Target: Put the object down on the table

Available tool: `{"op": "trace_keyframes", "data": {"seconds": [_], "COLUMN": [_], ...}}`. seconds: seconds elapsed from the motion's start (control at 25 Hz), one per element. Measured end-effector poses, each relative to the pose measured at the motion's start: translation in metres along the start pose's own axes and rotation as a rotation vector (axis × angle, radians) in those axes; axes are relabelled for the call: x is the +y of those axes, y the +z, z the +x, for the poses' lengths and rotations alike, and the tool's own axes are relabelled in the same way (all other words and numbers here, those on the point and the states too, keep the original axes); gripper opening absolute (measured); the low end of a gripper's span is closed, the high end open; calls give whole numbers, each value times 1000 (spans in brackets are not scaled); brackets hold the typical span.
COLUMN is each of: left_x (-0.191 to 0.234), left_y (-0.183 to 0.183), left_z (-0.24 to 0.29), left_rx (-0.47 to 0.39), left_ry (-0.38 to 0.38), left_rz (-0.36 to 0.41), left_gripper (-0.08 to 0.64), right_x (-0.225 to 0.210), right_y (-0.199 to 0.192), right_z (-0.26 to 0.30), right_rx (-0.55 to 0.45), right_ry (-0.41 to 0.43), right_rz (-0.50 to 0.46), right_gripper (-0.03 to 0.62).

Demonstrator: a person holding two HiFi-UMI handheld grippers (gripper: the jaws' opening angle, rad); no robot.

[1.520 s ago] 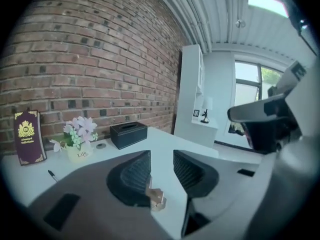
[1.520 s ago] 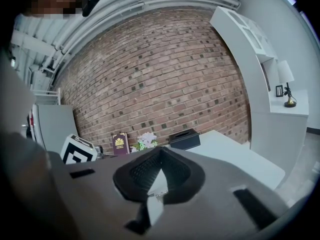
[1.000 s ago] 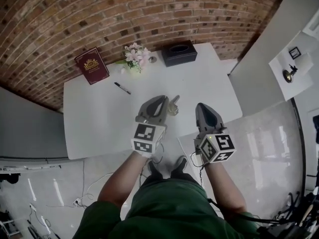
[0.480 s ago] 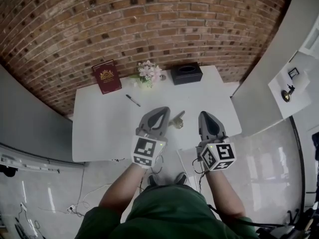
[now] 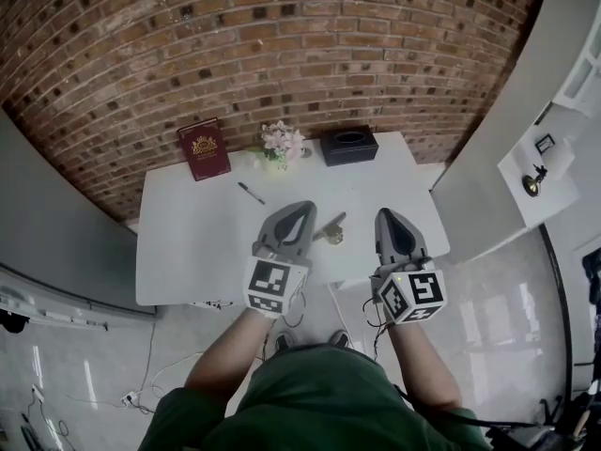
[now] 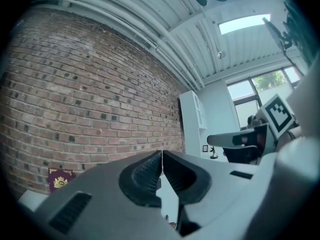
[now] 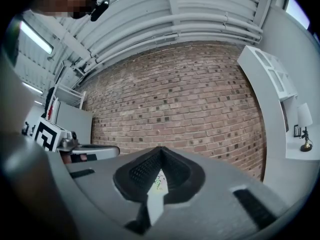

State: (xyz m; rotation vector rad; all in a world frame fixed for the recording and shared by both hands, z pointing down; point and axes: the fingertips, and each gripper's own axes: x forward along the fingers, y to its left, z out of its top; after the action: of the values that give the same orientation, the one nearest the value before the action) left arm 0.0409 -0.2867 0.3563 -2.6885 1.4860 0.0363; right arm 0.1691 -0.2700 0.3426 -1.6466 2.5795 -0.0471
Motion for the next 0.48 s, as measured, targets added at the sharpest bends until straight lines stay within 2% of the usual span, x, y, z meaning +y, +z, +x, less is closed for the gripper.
{"op": "trace_keyframes", "data": {"seconds": [0.2, 0.48], "left_x": [6, 17], "left_y": [9, 5], "left_z": [-10, -13], "left_rx": [-21, -20], "left_ry": [13, 23], "left_rz": [-55, -82], "left_gripper": [11, 11], "right_x": [1, 4], "right_y": [5, 6], "right_z": [-8, -11], "right_rx": [-3, 6], "right_ry": [-12, -19], "right_rz": [-35, -74], "right_gripper": [2, 2]}}
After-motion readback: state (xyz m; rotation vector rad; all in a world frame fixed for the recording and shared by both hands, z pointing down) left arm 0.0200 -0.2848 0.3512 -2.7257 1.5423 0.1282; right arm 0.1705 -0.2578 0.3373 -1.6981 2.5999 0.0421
